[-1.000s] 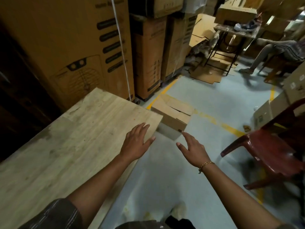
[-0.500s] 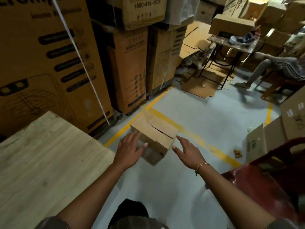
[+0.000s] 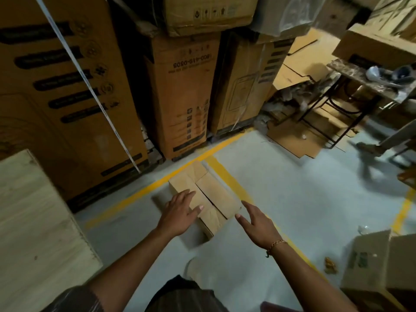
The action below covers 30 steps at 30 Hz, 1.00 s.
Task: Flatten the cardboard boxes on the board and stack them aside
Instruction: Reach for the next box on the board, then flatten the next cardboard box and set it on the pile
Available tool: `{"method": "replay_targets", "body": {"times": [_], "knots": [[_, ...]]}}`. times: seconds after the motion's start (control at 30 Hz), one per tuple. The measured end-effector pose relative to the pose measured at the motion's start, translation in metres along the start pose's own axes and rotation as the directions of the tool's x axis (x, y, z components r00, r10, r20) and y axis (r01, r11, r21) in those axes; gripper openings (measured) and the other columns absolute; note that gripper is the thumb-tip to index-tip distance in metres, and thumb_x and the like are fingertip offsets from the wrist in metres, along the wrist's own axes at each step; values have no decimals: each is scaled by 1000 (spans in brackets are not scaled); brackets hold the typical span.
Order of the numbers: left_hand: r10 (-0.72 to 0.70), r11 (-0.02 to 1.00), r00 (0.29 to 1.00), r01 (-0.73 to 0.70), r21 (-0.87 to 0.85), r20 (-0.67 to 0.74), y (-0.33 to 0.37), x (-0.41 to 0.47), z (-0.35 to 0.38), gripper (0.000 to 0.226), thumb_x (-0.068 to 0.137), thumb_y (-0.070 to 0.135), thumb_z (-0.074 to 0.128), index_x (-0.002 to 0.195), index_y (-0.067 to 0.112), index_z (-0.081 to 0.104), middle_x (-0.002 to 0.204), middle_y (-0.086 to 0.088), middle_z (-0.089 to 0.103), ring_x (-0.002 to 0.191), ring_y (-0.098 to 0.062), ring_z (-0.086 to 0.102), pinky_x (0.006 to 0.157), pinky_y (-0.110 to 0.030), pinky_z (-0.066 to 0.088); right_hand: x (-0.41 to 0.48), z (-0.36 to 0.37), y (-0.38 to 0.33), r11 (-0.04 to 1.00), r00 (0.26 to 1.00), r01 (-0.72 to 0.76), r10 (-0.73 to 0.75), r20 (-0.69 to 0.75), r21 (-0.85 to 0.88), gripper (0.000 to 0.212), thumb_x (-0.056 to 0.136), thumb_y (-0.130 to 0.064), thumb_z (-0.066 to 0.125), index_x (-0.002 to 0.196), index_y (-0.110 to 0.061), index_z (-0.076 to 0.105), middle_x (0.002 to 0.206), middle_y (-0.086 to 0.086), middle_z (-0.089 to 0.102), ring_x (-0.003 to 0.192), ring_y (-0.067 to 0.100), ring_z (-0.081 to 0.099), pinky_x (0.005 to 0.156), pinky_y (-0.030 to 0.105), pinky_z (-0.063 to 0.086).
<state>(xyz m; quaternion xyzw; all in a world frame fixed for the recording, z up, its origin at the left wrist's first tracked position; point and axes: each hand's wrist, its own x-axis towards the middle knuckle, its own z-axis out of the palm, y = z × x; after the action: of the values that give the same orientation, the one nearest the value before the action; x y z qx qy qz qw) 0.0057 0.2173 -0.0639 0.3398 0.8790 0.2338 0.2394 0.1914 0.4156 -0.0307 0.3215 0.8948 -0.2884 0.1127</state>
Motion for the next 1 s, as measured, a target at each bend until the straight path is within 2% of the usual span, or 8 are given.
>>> {"method": "replay_targets", "body": {"times": [0.07, 0.2, 0.33, 0.43, 0.53, 0.63, 0.87, 1.0], "knots": [[-29, 1000, 1000, 29, -2, 9, 17, 31, 9, 64, 97, 61, 41, 152, 30, 32, 161, 4, 25, 147, -19, 21, 116, -42, 23, 29, -18, 15, 1000, 999, 9, -9, 36, 0, 69, 94, -66, 34, 153, -30, 28, 158, -7, 34, 141, 16, 38, 111, 38, 33], [-110, 993, 994, 109, -49, -8, 47, 76, 21, 62, 98, 59, 42, 152, 30, 33, 160, 5, 27, 146, -19, 23, 116, -40, 24, 88, -44, 47, 999, 991, 17, -23, 131, 41, 62, 97, -61, 39, 151, -33, 31, 156, -8, 37, 136, 14, 44, 110, 39, 36], [-285, 952, 958, 281, -123, -16, 54, 102, 50, 61, 98, 59, 41, 152, 30, 33, 159, 5, 28, 146, -19, 25, 114, -38, 25, 150, -53, 87, 997, 961, 23, -42, 272, 70, 60, 96, -62, 42, 148, -32, 37, 147, -6, 49, 127, 15, 52, 104, 34, 39], [-439, 884, 898, 431, -183, -6, 54, 112, 85, 69, 96, 64, 38, 152, 25, 33, 159, 2, 30, 145, -21, 28, 113, -39, 29, 197, -49, 126, 997, 905, 36, -60, 421, 65, 60, 95, -59, 46, 147, -29, 39, 144, -2, 53, 129, 17, 51, 103, 31, 39], [-600, 769, 800, 581, -267, 13, 49, 122, 130, 81, 86, 70, 32, 151, 22, 35, 157, -3, 33, 142, -24, 33, 112, -41, 32, 244, -38, 163, 999, 838, 40, -48, 544, 27, 59, 95, -58, 48, 146, -28, 41, 142, 1, 55, 126, 20, 54, 102, 33, 41], [-718, 631, 693, 688, -358, 67, 42, 134, 178, 73, 90, 67, 39, 149, 24, 38, 156, -4, 37, 140, -26, 36, 112, -44, 33, 286, -21, 191, 999, 783, 37, -18, 622, -17, 54, 98, -54, 48, 143, -25, 44, 140, 6, 56, 125, 24, 54, 97, 30, 39], [-835, 386, 515, 800, -460, 194, -14, 181, 297, 63, 96, 59, 48, 146, 20, 43, 150, -8, 44, 135, -28, 43, 110, -41, 38, 388, 69, 248, 998, 769, -43, 64, 636, -49, 47, 99, -47, 50, 137, -21, 51, 140, 11, 56, 129, 30, 50, 98, 33, 36], [-843, 329, 473, 831, -449, 258, -72, 220, 378, 66, 94, 61, 50, 146, 21, 43, 149, -9, 44, 134, -29, 45, 108, -43, 40, 455, 155, 283, 996, 772, -71, 89, 629, -54, 47, 101, -41, 50, 139, -15, 50, 144, 10, 52, 132, 30, 48, 99, 32, 35]]}}
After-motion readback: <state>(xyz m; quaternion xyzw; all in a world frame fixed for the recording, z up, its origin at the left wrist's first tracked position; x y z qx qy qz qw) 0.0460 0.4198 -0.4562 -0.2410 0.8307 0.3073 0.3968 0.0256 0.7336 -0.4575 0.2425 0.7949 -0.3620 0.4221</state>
